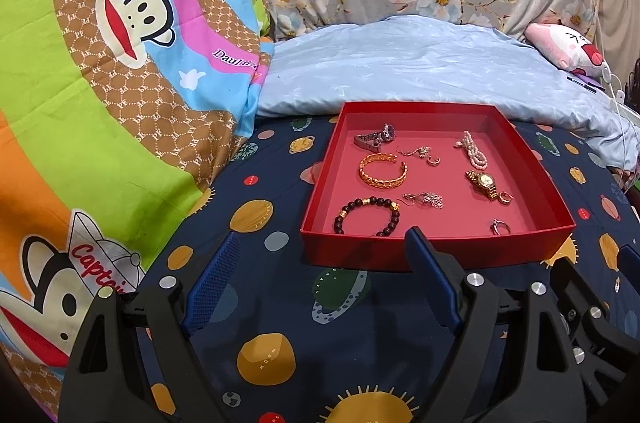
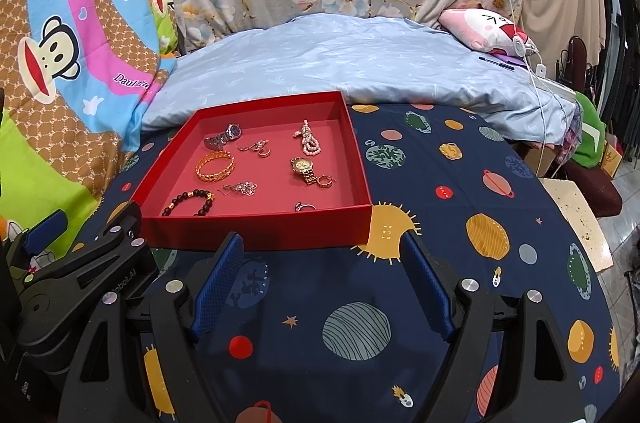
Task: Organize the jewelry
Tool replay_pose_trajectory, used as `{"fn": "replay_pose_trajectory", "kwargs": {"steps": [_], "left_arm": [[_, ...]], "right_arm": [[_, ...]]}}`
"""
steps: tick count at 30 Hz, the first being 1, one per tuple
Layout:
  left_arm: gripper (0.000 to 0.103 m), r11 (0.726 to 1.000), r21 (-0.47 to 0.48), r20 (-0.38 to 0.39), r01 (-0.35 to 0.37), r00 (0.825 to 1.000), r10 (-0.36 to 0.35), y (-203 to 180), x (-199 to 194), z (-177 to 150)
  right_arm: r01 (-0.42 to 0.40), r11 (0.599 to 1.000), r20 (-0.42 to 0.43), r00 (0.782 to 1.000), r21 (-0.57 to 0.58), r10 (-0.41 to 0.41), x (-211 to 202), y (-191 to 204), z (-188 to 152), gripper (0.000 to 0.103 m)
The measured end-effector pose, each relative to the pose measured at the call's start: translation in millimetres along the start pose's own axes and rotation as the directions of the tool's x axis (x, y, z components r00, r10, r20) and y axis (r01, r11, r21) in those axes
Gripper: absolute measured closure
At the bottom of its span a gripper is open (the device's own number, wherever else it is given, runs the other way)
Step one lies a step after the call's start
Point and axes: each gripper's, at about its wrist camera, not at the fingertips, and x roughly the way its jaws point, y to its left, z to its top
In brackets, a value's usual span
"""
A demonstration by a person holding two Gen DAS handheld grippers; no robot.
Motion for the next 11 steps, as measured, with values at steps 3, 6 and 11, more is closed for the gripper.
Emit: {"fn": "replay_pose_trajectory", "kwargs": {"steps": [3,6,11], "left_arm": [[0.023,1.0,-0.008,-0.015,0.016,1.0,-0.016,1.5,1.7,-0.3],[0.023,1.0,-0.006,-0.026,0.013,1.0,-0.014,1.0,2.8,-0.4],[0.023,0.999,-0.016,-0.032,0.028,0.999,-0.029,2.5,3.3,-1.0]], "right_arm": [[0.002,1.0,0.001,1.0,-0.002,-0.002,-1.4,2.3,0.1,0.024],[0.007,1.0,0.0,1.0,-0.005,-0.007,-1.3,2.9,0.7,0.024],[0.006,1.0,0.001,1.0,-0.005,-0.006,-1.5,1.7,1.4,0.024]]}}
